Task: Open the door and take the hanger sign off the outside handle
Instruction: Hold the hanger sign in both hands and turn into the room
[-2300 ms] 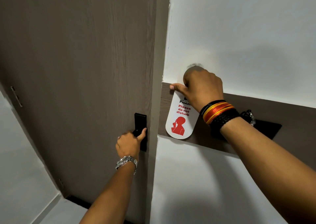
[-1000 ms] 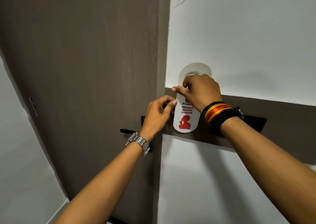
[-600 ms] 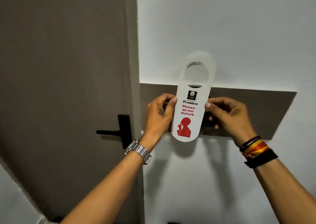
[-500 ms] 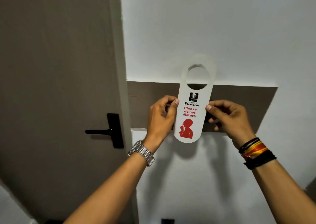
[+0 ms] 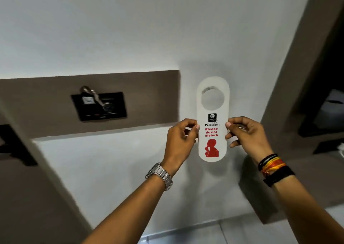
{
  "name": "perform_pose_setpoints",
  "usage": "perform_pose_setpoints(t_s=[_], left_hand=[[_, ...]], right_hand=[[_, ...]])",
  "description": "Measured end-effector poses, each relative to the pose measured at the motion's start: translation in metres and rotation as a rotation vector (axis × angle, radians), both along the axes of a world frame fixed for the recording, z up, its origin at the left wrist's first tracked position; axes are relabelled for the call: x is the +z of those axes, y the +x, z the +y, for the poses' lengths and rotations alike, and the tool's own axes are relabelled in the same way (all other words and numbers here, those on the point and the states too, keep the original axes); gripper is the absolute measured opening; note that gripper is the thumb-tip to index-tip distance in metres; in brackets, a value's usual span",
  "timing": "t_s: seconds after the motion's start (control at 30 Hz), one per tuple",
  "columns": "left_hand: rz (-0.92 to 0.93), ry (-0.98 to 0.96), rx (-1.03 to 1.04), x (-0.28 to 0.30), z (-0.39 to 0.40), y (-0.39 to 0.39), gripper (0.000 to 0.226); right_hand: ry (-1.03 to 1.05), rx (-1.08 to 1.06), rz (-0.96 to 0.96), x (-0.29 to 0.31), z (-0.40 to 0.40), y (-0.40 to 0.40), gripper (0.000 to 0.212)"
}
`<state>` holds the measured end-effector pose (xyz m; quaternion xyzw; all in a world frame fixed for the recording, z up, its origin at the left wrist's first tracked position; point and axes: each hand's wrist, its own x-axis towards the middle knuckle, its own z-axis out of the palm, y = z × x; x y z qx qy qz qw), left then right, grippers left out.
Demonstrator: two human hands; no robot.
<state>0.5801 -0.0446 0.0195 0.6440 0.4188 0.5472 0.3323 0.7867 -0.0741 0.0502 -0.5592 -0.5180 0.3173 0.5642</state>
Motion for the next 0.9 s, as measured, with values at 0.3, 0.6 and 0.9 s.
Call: perform_pose_setpoints(t_s=[0.3,0.6,0.9], left_hand=[[0.076,-0.261,-0.132,-0.098,-0.008,0.211,0.020],[0.202,-0.716,-0.318,-0.206,-0.004,0.352,0.021],[0.161,-1.028,-0.447,-0.268,0.033,0.405,0.028]], right_hand=[[-0.224,-0.190,0.010,-0.104,-0.036,0.197,0.008],[-0.568,-0.465,0.276,-0.235,-0.049,0.302,0.011],[-0.852,-0.579,0.323,-0.308,0.007,0.358,0.021]])
